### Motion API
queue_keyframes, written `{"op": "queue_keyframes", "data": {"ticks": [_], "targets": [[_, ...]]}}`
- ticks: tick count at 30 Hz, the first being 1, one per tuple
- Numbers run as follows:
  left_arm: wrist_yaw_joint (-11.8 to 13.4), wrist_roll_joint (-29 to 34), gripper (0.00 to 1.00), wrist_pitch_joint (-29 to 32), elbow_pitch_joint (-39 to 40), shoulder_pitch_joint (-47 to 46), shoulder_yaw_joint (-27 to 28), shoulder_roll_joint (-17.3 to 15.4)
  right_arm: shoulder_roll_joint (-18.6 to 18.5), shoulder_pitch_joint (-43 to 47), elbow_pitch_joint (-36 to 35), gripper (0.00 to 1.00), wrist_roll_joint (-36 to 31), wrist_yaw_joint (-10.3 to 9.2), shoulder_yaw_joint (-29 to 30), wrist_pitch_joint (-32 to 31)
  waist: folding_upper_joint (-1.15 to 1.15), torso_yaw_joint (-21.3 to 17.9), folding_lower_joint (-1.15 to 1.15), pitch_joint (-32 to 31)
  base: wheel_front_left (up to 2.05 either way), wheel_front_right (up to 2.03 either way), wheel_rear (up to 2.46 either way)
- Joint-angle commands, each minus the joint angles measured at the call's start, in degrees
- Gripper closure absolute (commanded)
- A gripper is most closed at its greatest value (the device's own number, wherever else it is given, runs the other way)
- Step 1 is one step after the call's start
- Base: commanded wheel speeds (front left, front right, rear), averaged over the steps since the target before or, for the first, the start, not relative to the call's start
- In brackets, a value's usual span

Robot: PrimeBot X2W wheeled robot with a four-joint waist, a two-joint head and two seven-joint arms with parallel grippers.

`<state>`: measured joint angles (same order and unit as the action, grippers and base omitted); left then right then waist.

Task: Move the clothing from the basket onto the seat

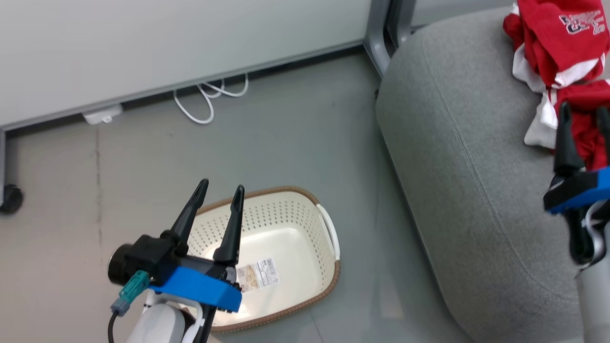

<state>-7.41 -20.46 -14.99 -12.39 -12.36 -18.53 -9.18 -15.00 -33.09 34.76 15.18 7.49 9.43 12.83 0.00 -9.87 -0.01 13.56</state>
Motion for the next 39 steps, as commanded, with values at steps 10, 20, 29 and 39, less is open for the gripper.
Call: {"op": "queue_keyframes", "data": {"ticks": [10, 20, 29, 39], "targets": [[-0.12, 0.19, 0.00, -0.28, -2.72, 5.53, 5.71, 1.84, 5.02, 16.86, -14.42, 0.00, -1.96, 0.01, -1.91, -4.08, 0.00, 6.83, 0.01, -8.48, 0.00, 0.00, 0.00], [-0.12, 1.38, 0.00, -0.29, -4.10, 6.86, 9.76, 2.64, 9.40, 24.22, -20.82, 0.00, -4.85, 0.01, -4.00, -6.31, 0.00, 10.15, 0.01, -10.43, 0.00, 0.00, 0.00], [-0.12, 0.90, 0.00, -0.29, -6.94, 5.99, 11.41, 2.72, 10.70, 25.81, -19.77, 0.00, -7.97, 0.01, -7.32, -5.15, 0.00, 11.96, 0.01, -11.30, 0.00, 0.00, 0.00], [-0.12, 0.30, 0.00, -0.29, -8.92, 4.96, 12.31, 2.68, 11.75, 26.41, -19.04, 0.00, -8.05, 0.01, -7.61, -4.31, 0.00, 12.84, 0.01, -11.32, 0.00, 0.00, 0.00]]}}
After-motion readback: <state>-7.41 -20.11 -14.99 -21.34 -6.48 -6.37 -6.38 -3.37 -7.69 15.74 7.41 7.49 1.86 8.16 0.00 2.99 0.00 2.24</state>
